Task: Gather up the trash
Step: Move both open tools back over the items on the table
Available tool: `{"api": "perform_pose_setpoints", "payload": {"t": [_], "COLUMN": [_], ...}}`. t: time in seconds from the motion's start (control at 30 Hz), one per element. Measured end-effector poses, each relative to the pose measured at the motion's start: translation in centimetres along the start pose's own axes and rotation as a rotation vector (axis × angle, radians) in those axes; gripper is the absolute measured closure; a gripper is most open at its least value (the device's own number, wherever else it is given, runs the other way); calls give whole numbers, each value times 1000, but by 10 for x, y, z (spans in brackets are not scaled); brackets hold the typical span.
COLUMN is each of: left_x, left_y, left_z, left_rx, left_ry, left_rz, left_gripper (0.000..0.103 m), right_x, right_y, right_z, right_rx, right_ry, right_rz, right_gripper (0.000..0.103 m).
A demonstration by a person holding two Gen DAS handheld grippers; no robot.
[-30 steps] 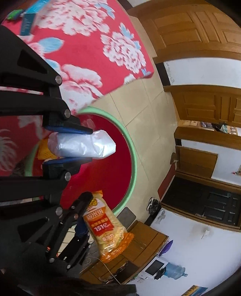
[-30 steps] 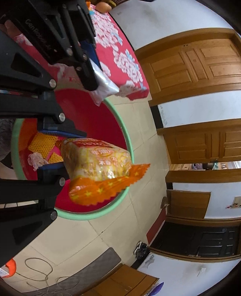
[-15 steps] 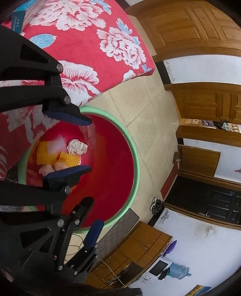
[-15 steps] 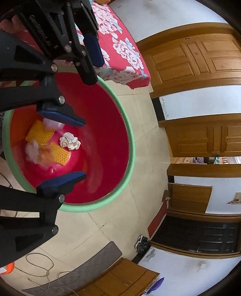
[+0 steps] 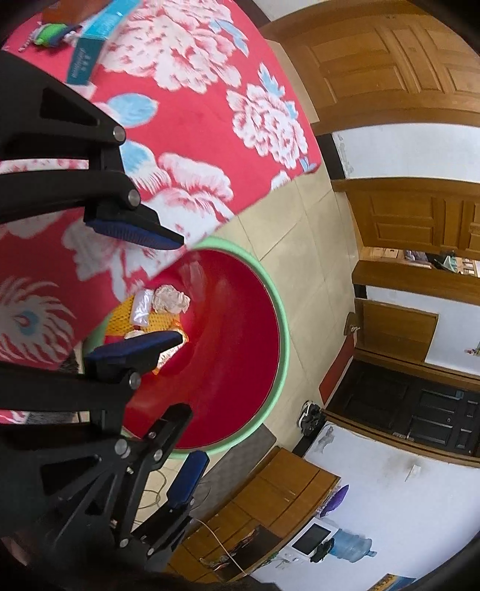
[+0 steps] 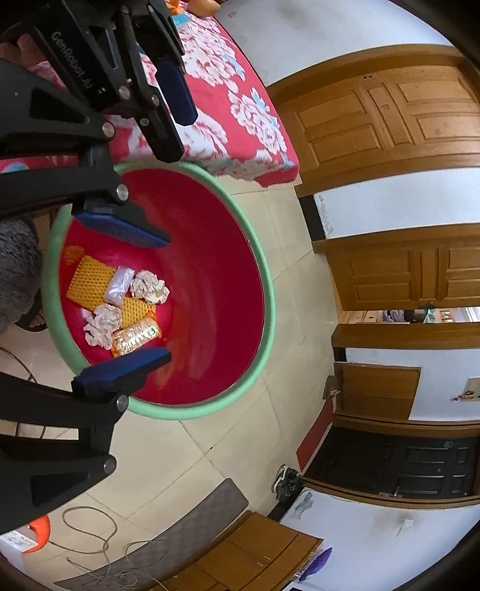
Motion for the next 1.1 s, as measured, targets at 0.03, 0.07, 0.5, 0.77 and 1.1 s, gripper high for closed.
{"api": "perform_pose_setpoints", "payload": {"t": [0.03,0.07,0.5,0.77,1.1], "left_x": [2,2,18,23,25], "left_y": [4,7,45,68,96], "left_z": [-2,-3,-27,-44,-63], "left_rx": [0,-1,-25,-39,-65], "left_ry": [2,4,24,37,49], "left_rz": [3,5,30,46,53], "left_gripper": [58,58,58,58,58], "right_x": [2,6,28,41,63], "right_y": [3,7,35,51,73], "right_z": [-1,-4,-17,-27,-45], "right_rx": [-4,-5,-11,-17,-17], "right_ry": [3,7,24,42,82], "right_rz": [4,9,38,46,76], "right_gripper": [42,42,42,41,39]}}
Point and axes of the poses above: each gripper's, at about its wrist camera, not at the fingertips, and y roughly against the way its jaws point, x to its left, z to its top, the point moved 4 cm from there along -y, roughly the way its jaws point, and after that the axes turned 4 degrees about -x, right-handed, at the moved point
